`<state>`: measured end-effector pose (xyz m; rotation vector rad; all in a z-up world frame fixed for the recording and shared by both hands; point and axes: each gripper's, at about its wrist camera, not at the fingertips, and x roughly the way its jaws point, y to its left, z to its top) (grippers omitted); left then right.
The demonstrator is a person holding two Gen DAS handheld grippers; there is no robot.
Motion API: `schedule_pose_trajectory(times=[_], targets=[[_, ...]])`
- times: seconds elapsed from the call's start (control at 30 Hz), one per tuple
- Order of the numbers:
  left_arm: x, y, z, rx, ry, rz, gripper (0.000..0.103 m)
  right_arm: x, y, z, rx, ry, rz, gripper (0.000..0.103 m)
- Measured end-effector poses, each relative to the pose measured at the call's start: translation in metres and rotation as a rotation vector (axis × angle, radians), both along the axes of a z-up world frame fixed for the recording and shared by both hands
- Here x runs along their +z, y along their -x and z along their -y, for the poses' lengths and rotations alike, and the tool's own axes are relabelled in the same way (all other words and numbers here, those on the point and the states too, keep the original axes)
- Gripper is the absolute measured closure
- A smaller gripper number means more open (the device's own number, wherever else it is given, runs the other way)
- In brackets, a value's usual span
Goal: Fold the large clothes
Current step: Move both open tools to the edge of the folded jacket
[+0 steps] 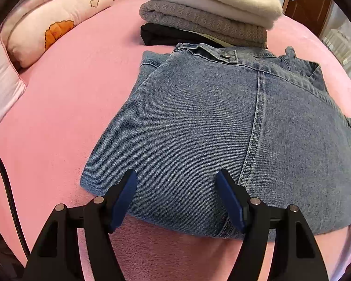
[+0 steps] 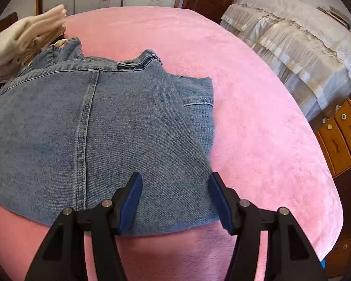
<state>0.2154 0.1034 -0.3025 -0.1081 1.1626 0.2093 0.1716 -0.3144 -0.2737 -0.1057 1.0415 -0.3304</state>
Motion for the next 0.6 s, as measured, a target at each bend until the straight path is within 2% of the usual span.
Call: schedule_pose_trajectory(times=[0.13,0.3,0.53,0.6], targets=[[-0.002,-0.003,-0.001,0.019,0.012,-0.007,0.033,-0.001,0.0,-0.001,-0.042,-0.017,0.002,0.043],[0.001,-0.002,-0.001,0.04,0.044,-0.051,0.033,-0.001,-0.002,-0.002,-0.029,-0.009,-0.018,0.043],[0.01,-0.009,0.001,0.05,0.087,-0.211,0.033,0.018,-0.003,-0.008,-0.031,-0.085,-0.076,0.043],[0.018,-0.009,-0.001,0.061,0.139,-0.253,0.033,0.026,-0.004,-0.015,-0.02,-0.099,-0.092,0.043]])
